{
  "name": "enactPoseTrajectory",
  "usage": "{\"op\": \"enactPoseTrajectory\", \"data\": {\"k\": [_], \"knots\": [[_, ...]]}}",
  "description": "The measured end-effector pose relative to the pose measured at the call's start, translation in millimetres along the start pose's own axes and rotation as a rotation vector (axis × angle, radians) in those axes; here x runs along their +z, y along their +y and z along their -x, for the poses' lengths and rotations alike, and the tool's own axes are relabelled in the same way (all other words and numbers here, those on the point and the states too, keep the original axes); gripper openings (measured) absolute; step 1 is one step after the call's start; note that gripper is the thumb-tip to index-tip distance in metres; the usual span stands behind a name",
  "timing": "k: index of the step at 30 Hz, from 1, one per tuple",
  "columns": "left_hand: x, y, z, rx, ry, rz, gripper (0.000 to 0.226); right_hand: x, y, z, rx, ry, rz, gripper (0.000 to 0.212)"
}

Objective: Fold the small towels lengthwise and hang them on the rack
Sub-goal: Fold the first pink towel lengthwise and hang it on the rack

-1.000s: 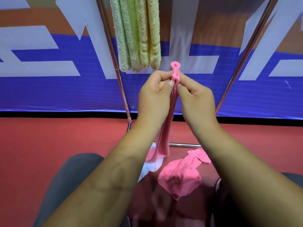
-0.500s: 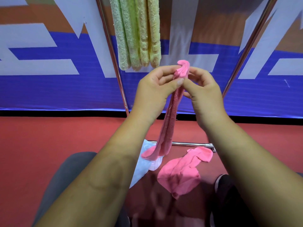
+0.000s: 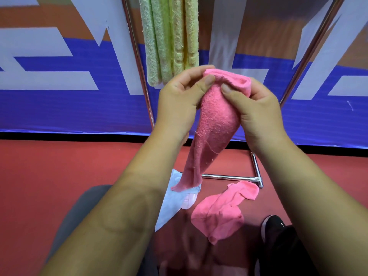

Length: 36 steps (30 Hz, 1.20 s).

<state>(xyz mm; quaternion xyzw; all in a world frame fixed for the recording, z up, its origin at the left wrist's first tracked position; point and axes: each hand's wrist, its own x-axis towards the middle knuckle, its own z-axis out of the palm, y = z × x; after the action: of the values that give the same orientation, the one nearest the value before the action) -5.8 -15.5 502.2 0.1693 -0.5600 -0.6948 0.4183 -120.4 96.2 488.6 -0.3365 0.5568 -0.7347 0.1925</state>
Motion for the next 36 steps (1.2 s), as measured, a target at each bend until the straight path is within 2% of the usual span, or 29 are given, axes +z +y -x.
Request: {"op": "enactPoseTrajectory", "data": {"k": [3,10,17,21,26,32,34,36], "knots": [[4,13,-1,0.027,-0.037,0.020,0.018,2,-14,-1,-0.086,0.038,0.032,0.020],[5,15,-6,0.082,-0.161,-0.005,0.029,3,-30,-5,-0.154,0.098,0.045,0.023],[-9,-10,-3,-0.014,-0.249,-0.206,0.024,4,-42,-6,-0.137,0.131,0.030,0.010],[-13,-18,-2,-0.051,-0.300,-0.315,0.015,1,-43,-6,-0.146,0.138,0.058,0.011],[-15,-26,3,-0.177,-0.421,-0.349,0.030,-7,-42,-8,-0.125,0.164,0.101,0.014],[-18,-31,6,-0.292,-0.507,-0.393,0.029,-14,-36,-13,-0.076,0.205,0.127,0.014],[-16,-34,8,-0.326,-0.493,-0.371,0.026,-18,-33,-16,-0.032,0.226,0.155,0.014],[-9,-34,10,-0.353,-0.441,-0.297,0.022,-27,-19,-23,0.104,0.304,0.246,0.027]]}}
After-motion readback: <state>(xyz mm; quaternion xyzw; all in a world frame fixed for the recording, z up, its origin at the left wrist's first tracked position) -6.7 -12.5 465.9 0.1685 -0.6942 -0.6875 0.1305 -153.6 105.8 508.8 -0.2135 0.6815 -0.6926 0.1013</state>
